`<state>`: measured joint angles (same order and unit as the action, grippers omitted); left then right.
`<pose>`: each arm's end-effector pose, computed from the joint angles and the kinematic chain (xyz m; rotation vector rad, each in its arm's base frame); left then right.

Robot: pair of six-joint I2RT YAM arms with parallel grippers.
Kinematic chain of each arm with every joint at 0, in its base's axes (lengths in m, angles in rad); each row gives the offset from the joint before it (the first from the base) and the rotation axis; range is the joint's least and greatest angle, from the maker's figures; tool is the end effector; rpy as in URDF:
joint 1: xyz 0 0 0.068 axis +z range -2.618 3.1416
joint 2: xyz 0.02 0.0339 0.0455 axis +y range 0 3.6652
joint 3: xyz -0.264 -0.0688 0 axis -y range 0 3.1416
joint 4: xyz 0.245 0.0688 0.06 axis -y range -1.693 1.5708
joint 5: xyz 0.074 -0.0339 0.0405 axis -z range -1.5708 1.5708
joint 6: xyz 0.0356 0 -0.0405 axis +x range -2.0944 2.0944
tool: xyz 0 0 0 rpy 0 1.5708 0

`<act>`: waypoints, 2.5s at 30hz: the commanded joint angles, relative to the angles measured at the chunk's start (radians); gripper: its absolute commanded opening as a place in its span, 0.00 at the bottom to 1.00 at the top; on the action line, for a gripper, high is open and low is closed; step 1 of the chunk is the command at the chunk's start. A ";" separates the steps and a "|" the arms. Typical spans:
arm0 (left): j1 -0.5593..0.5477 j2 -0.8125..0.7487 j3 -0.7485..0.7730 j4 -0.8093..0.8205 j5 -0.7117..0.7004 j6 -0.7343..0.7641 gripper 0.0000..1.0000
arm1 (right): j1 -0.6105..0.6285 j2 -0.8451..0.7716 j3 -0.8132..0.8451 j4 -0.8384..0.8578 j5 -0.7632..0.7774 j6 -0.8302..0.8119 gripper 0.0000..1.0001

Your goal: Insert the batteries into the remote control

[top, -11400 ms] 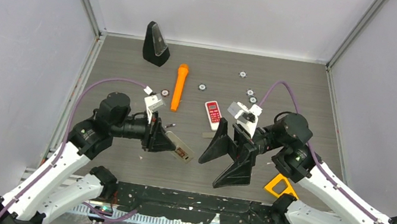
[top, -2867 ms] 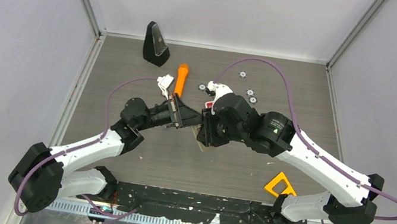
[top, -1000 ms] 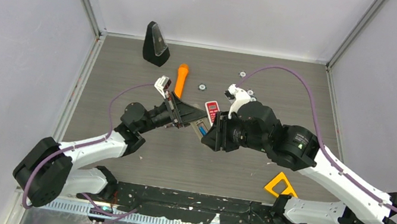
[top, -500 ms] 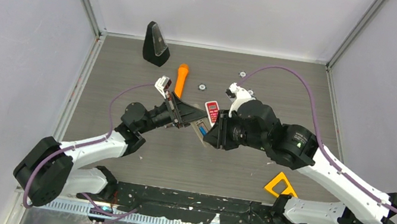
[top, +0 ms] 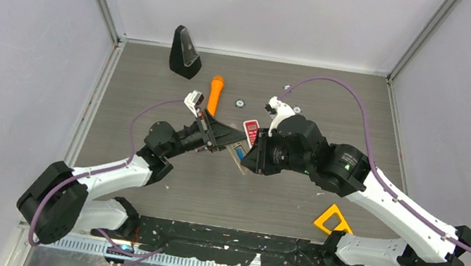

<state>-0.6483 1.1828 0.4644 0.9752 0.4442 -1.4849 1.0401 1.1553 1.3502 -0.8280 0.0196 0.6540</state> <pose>0.1874 -0.1612 0.2688 -0.2243 1.6705 -2.0127 0.1173 0.1985 0.3965 -0.4415 2.3195 0.8808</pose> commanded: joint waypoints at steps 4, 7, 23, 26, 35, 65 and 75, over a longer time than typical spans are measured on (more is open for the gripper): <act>-0.005 0.000 0.029 0.069 -0.008 0.001 0.00 | -0.010 0.004 0.000 0.051 -0.006 0.005 0.22; -0.006 0.002 0.028 0.069 -0.009 0.004 0.00 | -0.012 0.000 0.004 0.053 -0.032 0.005 0.27; -0.006 0.001 0.026 0.072 -0.030 0.010 0.00 | -0.012 -0.037 -0.018 0.057 -0.053 0.022 0.36; -0.005 0.000 0.026 0.072 -0.032 0.011 0.00 | -0.012 -0.044 -0.022 0.057 -0.036 0.026 0.39; -0.005 -0.002 0.014 0.069 -0.039 0.010 0.00 | -0.012 -0.063 -0.021 0.064 -0.025 0.021 0.45; -0.007 0.011 0.015 0.105 -0.014 0.008 0.00 | -0.034 -0.031 -0.018 0.059 -0.047 0.019 0.35; -0.013 0.035 0.022 0.134 -0.004 0.000 0.00 | -0.039 -0.020 -0.018 0.066 -0.050 0.016 0.31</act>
<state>-0.6533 1.2167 0.4644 1.0107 0.4198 -1.4849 1.0058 1.1328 1.3155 -0.7937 -0.0536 0.6647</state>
